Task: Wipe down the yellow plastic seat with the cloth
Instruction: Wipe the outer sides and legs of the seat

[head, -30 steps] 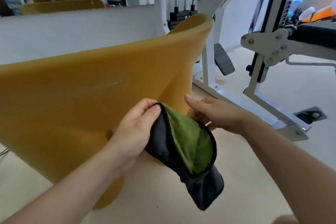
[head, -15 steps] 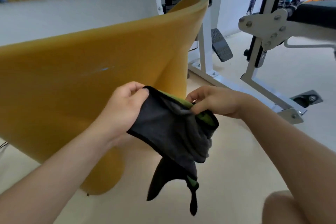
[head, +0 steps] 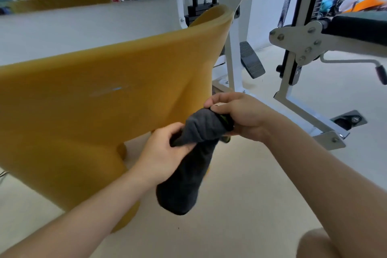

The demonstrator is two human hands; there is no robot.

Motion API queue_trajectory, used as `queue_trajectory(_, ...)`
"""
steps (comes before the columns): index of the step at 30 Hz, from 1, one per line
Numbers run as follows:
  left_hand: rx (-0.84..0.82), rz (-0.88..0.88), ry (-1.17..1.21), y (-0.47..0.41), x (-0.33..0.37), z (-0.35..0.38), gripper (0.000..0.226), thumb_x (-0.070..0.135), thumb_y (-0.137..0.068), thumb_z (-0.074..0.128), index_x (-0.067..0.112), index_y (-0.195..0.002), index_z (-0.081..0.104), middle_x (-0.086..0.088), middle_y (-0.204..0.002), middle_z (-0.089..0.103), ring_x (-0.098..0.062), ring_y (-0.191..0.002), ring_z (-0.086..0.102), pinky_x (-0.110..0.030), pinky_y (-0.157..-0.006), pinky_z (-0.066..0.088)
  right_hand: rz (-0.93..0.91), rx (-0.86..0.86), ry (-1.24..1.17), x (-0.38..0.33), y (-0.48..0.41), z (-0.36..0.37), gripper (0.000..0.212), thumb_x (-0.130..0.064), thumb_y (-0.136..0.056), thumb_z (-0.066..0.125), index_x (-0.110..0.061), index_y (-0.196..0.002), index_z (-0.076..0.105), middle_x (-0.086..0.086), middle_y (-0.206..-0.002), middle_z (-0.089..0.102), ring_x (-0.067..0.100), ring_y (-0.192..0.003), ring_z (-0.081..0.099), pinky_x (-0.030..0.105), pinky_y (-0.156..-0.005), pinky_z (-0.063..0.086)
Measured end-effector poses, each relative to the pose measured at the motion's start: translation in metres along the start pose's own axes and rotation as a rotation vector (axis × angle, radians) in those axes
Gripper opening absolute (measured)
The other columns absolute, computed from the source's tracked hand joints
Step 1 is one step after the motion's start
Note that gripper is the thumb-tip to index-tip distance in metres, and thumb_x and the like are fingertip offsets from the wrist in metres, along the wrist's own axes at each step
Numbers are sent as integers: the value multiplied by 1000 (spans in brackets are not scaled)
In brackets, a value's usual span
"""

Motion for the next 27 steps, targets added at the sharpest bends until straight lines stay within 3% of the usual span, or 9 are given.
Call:
queue_trajectory(4, 43, 71, -115, -4, 10, -22, 16, 25, -96, 55, 25, -87, 68, 5, -82, 70, -7, -79, 64, -27, -68, 48, 121, 105, 651, 6, 5, -25, 27, -8, -97, 41, -20, -104, 64, 6, -85, 73, 19, -68, 71, 25, -64, 49)
queue_trajectory(6, -15, 68, -87, -5, 15, -24, 17, 27, -97, 52, 25, -90, 67, 4, -84, 70, -10, -81, 64, -36, -72, 50, 5, 190, 898, 0, 2, -27, 24, -19, -100, 46, -22, -118, 61, 6, -114, 67, 18, -92, 65, 25, -75, 45)
queue_trajectory(9, -147, 55, -27, -6, 23, -23, 15, 26, -96, 55, 25, -90, 68, 5, -81, 69, -11, -76, 64, -35, -68, 48, -182, -160, 486, -7, 9, 17, 51, -49, -90, 58, -35, -138, 46, -10, -140, 50, 8, -127, 47, 26, -101, 38)
queue_trajectory(12, -223, 18, -48, -8, 28, -30, 11, 24, -93, 61, 20, -90, 71, -8, -85, 70, -23, -78, 66, -40, -69, 51, -145, -429, 529, 7, 7, 49, 32, -27, -81, 76, -32, -110, 64, -16, -104, 71, 2, -99, 65, 20, -83, 51)
queue_trajectory(16, -489, -189, -431, -5, 3, -51, 25, 33, -74, 82, 26, -94, 69, 9, -88, 74, -6, -80, 70, -24, -65, 54, -235, -216, 562, -5, 1, 25, 21, -25, -75, 81, -10, -80, 68, -2, -72, 65, 11, -68, 61, 24, -66, 46)
queue_trajectory(18, -581, -295, -571, 0, -17, -61, 28, 31, -71, 84, 27, -95, 69, 14, -89, 74, -4, -81, 69, -27, -69, 57, -229, -196, 444, -7, 3, 12, 17, -18, -78, 78, -10, -71, 64, -3, -65, 59, 8, -64, 57, 19, -60, 42)
queue_trajectory(21, -528, -326, -434, 1, -25, -73, 23, 14, -77, 78, 22, -98, 70, 5, -91, 75, -14, -83, 72, -35, -75, 57, -117, -197, 170, 7, -1, -4, 8, -5, -84, 69, -11, -86, 64, 3, -80, 68, 14, -77, 65, 25, -68, 50)
queue_trajectory(25, -395, -127, -180, -3, -7, -78, 33, -20, -75, 58, 9, -90, 66, -9, -80, 69, -20, -75, 67, -33, -66, 51, 18, 162, -161, 21, -13, -35, 29, -6, -84, 69, -14, -109, 58, 9, -107, 62, 22, -92, 61, 35, -75, 50)
queue_trajectory(27, -295, 41, -89, -7, 10, -76, 29, -23, -71, 55, 4, -73, 67, -9, -71, 65, -15, -69, 62, -28, -65, 48, -19, 368, -76, 23, -15, -39, 38, -14, -80, 76, -14, -112, 56, 8, -110, 61, 23, -98, 60, 37, -81, 51)
Point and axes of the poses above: each hand's wrist, its own y-axis away from the middle knuckle, its own z-axis out of the palm, x = y × z, the point moved 5 cm from there along -y, towards the middle knuckle
